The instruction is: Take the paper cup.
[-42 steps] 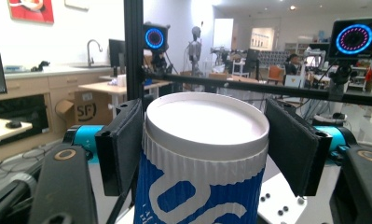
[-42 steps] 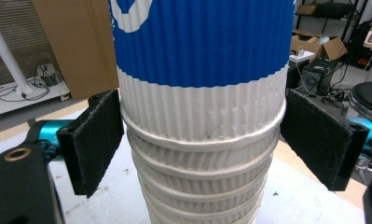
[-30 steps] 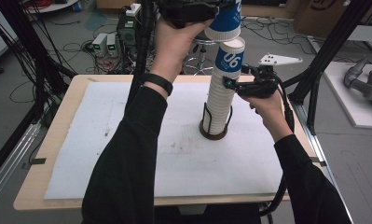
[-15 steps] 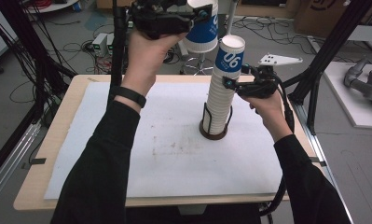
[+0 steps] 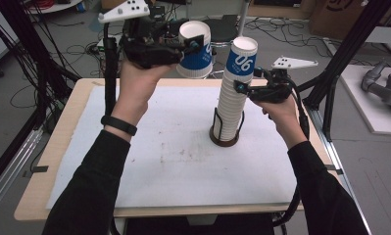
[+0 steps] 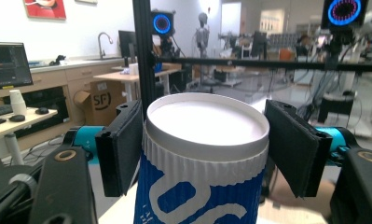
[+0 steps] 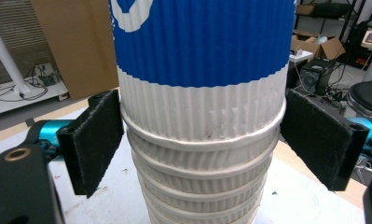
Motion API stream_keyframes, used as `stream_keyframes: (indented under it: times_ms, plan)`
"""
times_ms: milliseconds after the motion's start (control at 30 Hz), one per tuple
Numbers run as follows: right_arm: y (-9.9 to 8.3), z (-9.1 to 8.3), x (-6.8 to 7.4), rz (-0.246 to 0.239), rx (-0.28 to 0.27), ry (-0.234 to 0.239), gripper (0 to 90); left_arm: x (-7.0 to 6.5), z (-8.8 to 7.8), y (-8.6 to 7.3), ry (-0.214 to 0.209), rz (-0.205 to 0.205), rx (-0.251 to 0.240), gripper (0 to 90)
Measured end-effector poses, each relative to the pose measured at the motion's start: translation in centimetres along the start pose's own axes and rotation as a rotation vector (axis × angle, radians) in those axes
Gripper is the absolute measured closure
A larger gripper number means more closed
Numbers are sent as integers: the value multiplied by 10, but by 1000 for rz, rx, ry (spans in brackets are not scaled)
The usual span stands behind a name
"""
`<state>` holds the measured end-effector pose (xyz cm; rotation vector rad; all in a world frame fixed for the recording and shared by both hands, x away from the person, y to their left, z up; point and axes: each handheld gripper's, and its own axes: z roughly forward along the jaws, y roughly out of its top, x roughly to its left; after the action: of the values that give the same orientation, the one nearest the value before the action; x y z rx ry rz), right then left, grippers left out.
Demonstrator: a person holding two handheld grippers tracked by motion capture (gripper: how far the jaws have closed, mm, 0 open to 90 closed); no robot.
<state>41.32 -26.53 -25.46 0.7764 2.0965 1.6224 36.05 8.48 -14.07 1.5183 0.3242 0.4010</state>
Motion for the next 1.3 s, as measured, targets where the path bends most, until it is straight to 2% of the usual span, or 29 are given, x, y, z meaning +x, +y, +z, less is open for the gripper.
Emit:
stream_keyframes:
  times_ms: [133, 167, 200, 400, 433, 500, 633, 700, 800, 1300]
  plan:
    - [0, 0, 0, -1, -1, -2, 141, -9, -4, -14, -17, 0, 7, 305]
    - [0, 0, 0, 1, -1, -3, 141, -14, -6, -21, -30, -8, 6, 305]
    - [0, 0, 0, 0, -1, -3, 142, -14, -6, -21, -30, -8, 6, 305]
    - [0, 0, 1, 1, 3, -3, 142, -25, -11, -45, -45, -10, 42, 305]
    - [0, 0, 1, 1, 3, -4, 142, -27, -14, -54, -52, -23, 45, 305]
    - [0, 0, 1, 1, 3, -3, 142, -27, -15, -58, -54, -28, 45, 305]
    - [0, 0, 1, 0, 3, -4, 142, -31, -21, -73, -65, -65, 44, 305]
    - [0, -1, 1, 0, 3, -4, 142, -34, -24, -79, -85, -83, 32, 305]
    - [0, -1, 1, -2, 4, -7, 142, -39, -30, -92, -86, -86, 51, 305]
    - [0, 0, 1, -6, 4, -6, 141, -41, -49, -134, -77, -119, 59, 305]
